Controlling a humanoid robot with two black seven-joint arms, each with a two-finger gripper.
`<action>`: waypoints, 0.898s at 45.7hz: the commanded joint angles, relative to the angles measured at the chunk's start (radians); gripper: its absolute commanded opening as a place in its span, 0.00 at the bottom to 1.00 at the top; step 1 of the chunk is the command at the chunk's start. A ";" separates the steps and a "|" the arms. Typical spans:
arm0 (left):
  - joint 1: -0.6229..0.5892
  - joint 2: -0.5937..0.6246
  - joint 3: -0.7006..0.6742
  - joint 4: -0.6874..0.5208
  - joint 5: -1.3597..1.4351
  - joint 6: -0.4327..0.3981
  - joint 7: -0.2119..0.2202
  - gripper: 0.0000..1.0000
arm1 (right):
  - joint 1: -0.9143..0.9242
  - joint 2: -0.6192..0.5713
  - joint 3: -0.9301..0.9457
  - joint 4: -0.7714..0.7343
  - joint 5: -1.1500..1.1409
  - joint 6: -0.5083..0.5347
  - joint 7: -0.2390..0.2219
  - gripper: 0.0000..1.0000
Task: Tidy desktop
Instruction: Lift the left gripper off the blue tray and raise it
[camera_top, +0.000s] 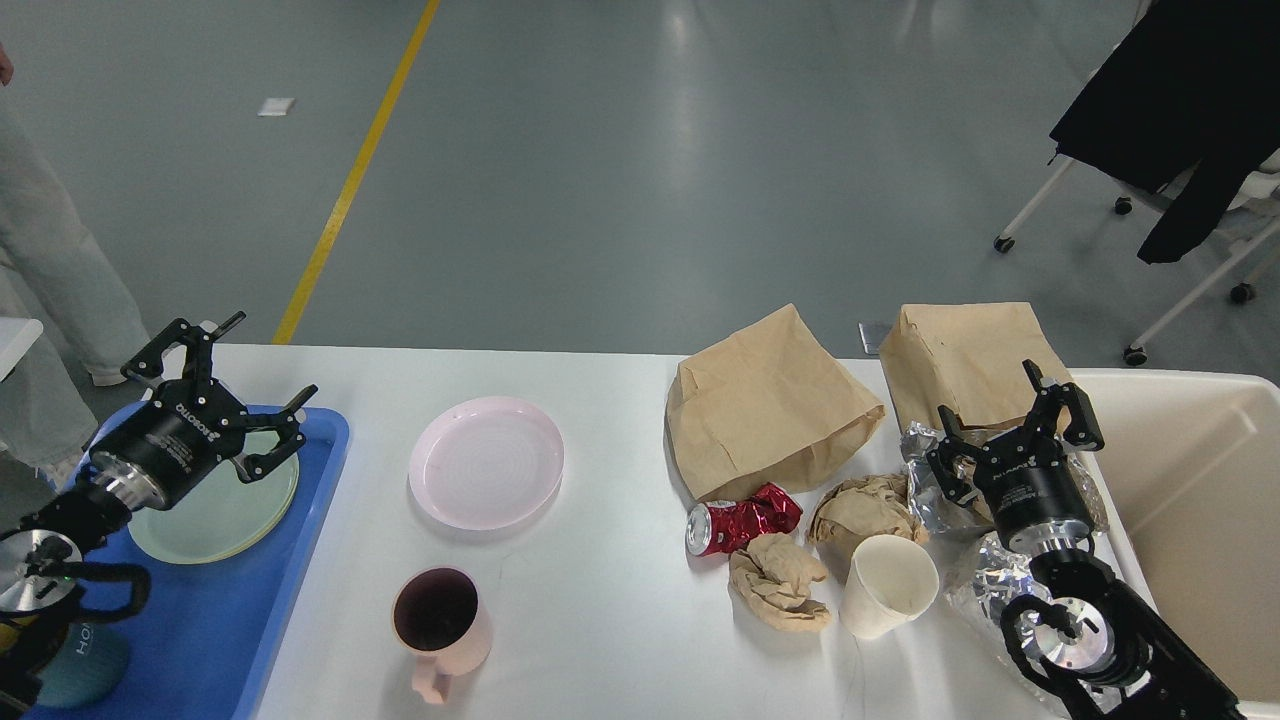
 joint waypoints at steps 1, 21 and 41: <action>-0.171 0.135 0.244 0.035 0.002 -0.010 0.007 0.97 | 0.000 0.000 0.000 0.000 0.000 -0.001 0.000 1.00; -0.929 0.239 1.301 0.031 0.005 -0.028 0.007 0.97 | 0.000 0.000 0.000 0.000 0.000 -0.001 0.000 1.00; -1.641 -0.069 2.185 -0.173 -0.012 -0.140 0.000 0.97 | 0.000 0.000 0.000 0.000 0.000 0.001 0.000 1.00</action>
